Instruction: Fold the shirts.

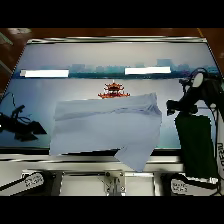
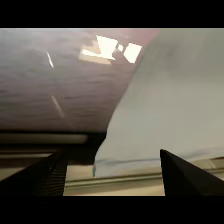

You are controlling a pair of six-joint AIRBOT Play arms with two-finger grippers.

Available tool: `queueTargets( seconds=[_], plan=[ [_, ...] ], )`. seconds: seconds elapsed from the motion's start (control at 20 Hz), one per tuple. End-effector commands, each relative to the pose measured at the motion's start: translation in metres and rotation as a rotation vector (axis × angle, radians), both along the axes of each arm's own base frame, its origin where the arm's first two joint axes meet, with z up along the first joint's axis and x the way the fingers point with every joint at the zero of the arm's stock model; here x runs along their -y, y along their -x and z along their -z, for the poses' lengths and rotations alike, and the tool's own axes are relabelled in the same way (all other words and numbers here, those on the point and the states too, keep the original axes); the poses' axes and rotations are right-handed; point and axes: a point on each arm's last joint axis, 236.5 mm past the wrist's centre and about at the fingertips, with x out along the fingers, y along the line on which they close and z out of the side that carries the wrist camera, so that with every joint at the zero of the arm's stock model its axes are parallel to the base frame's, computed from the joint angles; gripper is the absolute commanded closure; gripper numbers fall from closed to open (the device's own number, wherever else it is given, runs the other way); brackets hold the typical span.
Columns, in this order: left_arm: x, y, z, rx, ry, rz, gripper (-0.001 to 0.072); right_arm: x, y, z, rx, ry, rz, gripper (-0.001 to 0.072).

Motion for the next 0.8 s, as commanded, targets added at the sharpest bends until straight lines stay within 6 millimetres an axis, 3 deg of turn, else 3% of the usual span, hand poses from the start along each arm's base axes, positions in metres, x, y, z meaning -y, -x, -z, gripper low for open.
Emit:
queueTargets(
  seconds=[0.0, 0.1, 0.35, 0.75],
  plan=[
    [0.027, 0.059, 0.021, -0.047, 0.146, -0.035, 0.0034, -0.016, 0.024, 0.011, 0.041, -0.136, 0.038, 0.0140],
    [0.032, 0.071, 0.029, -0.057, 0.172, -0.038, 0.0034, -0.024, 0.031, 0.021, 0.045, -0.159, 0.031, 0.0140],
    [0.027, 0.059, 0.037, -0.015, 0.145, -0.080, 0.0035, -0.047, 0.023, 0.025, 0.088, -0.260, 0.051, 0.0140],
    [0.041, 0.049, 0.045, -0.015, 0.238, -0.116, 0.0046, -0.048, 0.022, 0.024, 0.094, -0.263, 0.043, 0.0140]
  ],
)
